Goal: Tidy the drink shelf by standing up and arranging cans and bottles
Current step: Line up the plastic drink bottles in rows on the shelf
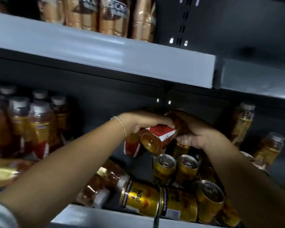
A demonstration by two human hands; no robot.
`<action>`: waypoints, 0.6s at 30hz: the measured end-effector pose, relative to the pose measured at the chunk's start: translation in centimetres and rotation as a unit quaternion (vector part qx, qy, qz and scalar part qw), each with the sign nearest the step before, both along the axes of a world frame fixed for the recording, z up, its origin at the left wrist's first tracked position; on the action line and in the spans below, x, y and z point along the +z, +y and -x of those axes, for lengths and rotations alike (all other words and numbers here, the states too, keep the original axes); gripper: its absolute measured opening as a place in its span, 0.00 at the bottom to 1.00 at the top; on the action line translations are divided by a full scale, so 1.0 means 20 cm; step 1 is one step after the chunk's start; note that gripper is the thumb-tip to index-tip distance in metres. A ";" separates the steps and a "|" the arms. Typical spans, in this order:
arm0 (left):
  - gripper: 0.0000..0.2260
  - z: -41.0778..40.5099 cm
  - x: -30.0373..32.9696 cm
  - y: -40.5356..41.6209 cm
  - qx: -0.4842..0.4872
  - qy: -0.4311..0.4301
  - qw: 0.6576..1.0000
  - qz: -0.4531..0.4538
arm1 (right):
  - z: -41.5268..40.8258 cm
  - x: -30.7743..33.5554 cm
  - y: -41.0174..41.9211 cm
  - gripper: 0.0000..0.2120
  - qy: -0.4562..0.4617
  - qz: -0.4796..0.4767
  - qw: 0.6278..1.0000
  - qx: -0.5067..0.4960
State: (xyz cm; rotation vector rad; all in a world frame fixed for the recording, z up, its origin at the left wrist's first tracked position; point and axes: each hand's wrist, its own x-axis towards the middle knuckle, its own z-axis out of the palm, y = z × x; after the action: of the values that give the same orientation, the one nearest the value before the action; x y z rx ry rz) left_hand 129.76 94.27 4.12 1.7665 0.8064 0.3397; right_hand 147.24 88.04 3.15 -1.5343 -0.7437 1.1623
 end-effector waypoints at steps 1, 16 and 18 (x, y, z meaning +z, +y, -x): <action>0.12 0.07 0.00 0.00 -0.003 -0.005 1.000 0.012 | 0.06 0.00 0.02 0.21 0.012 -0.006 1.000 0.003; 0.20 0.99 -0.17 0.17 0.226 0.091 0.931 -0.273 | 1.03 -0.16 0.49 0.28 -0.131 -0.155 0.979 0.029; 0.14 1.07 -0.20 0.17 0.212 0.103 0.927 -0.292 | 1.11 -0.20 0.55 0.32 -0.168 -0.190 0.967 -0.002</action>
State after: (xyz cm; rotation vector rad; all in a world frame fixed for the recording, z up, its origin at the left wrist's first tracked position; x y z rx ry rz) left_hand 108.35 97.74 0.07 2.1927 1.3474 0.7531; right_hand 125.08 99.02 -0.92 -1.4144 -1.1183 0.7067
